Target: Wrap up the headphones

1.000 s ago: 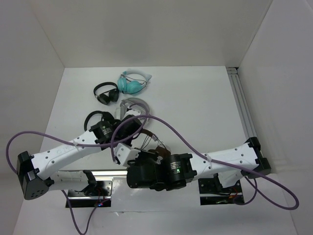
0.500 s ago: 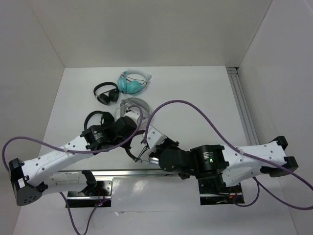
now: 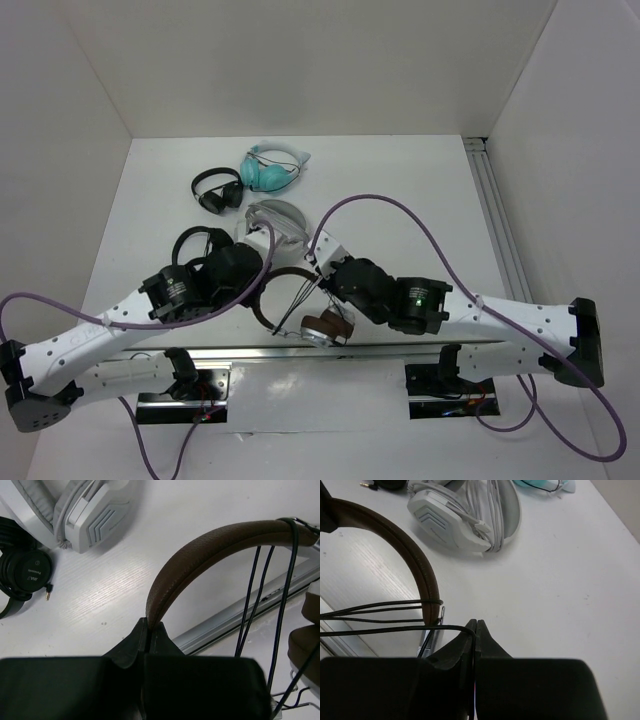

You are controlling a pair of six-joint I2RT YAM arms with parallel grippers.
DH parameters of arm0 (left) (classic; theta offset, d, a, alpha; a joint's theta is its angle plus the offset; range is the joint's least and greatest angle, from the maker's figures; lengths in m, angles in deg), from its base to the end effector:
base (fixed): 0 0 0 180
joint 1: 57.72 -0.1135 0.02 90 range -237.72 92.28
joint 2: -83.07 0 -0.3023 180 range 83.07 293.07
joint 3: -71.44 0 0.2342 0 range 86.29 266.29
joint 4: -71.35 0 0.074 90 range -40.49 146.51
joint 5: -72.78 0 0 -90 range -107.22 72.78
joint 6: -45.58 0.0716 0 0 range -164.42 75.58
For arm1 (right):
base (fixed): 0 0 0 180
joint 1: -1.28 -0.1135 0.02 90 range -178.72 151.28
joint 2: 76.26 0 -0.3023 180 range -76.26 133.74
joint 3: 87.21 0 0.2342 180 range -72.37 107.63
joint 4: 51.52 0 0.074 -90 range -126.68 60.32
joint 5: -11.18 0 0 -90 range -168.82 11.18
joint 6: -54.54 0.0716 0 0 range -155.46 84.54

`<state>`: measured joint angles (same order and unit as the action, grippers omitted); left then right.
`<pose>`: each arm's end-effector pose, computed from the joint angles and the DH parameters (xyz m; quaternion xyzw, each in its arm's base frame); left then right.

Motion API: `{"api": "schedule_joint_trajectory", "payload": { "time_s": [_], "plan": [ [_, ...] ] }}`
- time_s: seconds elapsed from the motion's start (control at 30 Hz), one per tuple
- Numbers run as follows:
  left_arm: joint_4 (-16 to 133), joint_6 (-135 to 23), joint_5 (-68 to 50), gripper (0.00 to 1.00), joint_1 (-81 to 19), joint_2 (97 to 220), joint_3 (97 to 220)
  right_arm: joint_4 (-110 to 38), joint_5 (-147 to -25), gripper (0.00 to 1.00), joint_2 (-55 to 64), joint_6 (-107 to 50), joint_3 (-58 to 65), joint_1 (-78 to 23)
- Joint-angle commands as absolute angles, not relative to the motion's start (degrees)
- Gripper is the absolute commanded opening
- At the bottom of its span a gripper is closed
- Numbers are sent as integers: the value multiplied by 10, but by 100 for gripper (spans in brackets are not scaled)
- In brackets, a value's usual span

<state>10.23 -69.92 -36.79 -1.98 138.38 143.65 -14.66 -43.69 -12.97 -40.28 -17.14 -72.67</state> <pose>0.1174 -0.1298 0.3315 0.1730 0.8937 -0.1307 0.3929 0.1036 0.2110 0.3448 -0.4076 0.7340 0.0548 0.5404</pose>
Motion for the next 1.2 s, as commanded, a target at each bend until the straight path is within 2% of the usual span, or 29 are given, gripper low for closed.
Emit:
{"api": "schedule_joint_trajectory", "payload": {
  "time_s": [0.0,0.07,0.2,0.33,0.4,0.5,0.57,0.6,0.63,0.9,1.1,1.17],
  "plan": [
    [106,-675,-334,0,-16,1358,1442,-221,-488,2,-160,-427,-181,-678],
    [106,-668,-321,0,-16,1353,1442,-228,-508,2,-160,-427,-187,-663],
    [112,-662,-304,0,-16,1347,1442,-240,-548,8,-154,-432,-187,-625],
    [117,-662,-304,0,-16,1332,1447,-240,-571,11,-144,-432,-187,-611],
    [125,-662,-304,0,-16,1326,1447,-245,-576,17,-139,-427,-193,-606],
    [146,-662,-310,0,-16,1313,1459,-245,-583,18,-139,-427,-193,-606],
    [169,-662,-310,0,-16,1298,1459,-245,-602,23,-139,-427,-193,-601],
    [177,-662,-310,0,-16,1293,1459,-245,-608,30,-146,-427,-193,-601],
    [184,-662,-310,0,-16,1288,1459,-245,-613,33,-154,-421,-198,-601],
    [173,-670,-356,0,-16,1331,1503,-245,-608,33,-186,-421,-209,-595],
    [168,-682,-411,0,-16,1342,1520,-245,-594,36,-186,-416,-209,-595],
    [168,-682,-418,0,-16,1342,1520,-245,-589,41,-186,-416,-209,-595]
  ]
}}
